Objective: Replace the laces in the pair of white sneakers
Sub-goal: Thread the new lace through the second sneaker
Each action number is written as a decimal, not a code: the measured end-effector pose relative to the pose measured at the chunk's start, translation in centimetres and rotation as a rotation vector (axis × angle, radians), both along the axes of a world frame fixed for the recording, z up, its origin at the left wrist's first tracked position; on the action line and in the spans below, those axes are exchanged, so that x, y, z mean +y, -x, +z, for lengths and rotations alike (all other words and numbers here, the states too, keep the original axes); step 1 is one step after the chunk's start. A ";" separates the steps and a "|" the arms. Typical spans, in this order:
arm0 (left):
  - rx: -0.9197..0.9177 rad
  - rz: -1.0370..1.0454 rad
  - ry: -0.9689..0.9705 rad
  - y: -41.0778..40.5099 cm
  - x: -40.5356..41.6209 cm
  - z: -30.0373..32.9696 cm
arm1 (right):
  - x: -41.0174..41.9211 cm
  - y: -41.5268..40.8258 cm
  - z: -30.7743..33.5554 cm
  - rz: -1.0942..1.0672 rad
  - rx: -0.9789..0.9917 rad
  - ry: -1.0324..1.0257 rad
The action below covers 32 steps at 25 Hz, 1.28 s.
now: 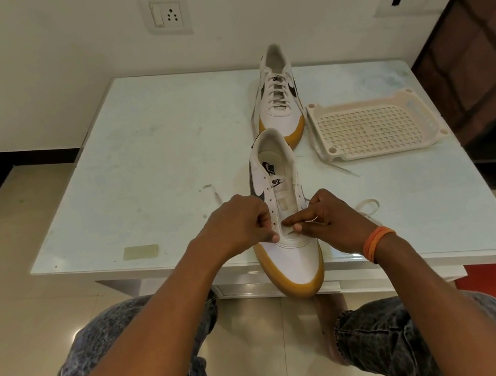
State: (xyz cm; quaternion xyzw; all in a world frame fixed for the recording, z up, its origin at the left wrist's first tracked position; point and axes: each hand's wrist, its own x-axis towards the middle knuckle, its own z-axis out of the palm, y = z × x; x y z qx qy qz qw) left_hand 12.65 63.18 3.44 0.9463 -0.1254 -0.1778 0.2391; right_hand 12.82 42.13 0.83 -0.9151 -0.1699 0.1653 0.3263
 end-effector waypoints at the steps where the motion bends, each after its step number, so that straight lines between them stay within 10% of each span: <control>1: 0.053 0.046 -0.006 -0.2 0.1 -0.1 | 0.1 0.0 0.1 -0.006 0.004 -0.001; 15: 0.636 0.256 0.196 -1.3 0.6 -0.5 | 0.4 0.2 0.3 -0.017 0.010 0.005; 22: 0.505 0.139 0.239 -1.1 0.6 -0.1 | 0.5 0.3 0.4 -0.038 -0.022 0.032; 26: 0.250 0.006 -0.045 -1.9 2.6 0.8 | 0.3 0.3 0.6 -0.009 -0.086 0.110; 32: -0.224 0.537 -0.448 -2.7 10.0 2.7 | 0.2 0.2 0.2 -0.046 -0.068 0.123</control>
